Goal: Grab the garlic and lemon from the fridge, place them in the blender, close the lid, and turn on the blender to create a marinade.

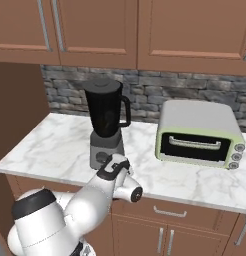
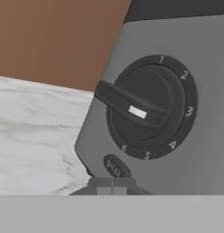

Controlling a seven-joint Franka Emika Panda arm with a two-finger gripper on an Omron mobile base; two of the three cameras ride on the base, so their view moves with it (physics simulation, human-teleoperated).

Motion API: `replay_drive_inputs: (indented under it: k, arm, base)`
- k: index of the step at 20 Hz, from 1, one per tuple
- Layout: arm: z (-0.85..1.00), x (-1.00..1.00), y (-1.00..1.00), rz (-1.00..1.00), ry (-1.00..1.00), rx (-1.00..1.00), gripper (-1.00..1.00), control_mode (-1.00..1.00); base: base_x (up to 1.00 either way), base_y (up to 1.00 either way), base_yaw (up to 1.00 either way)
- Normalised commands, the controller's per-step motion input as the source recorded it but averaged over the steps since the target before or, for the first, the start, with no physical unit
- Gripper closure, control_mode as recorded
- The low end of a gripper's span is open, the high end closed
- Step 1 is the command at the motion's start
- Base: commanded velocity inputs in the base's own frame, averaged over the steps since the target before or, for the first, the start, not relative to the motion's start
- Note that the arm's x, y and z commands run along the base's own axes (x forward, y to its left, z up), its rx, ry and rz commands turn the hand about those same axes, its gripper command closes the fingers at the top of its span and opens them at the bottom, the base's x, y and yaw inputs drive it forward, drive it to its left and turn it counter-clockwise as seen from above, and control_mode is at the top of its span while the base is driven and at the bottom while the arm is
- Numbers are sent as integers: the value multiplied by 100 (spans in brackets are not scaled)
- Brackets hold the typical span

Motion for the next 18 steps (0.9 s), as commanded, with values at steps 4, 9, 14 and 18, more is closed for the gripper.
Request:
replay_drive_inputs:
  k: [4,9,14,18]
  arm:
    - [0,-62,34,3,0,-2,100,-100]
    - [4,-29,19,4,-10,-5,100,-100]
    - [29,7,57,7,-1,0,100,-100]
    - [1,36,59,7,4,2,100,-100]
  base:
    - [0,0,0]
    - [0,0,0]
    - [0,0,0]
    - [0,0,0]
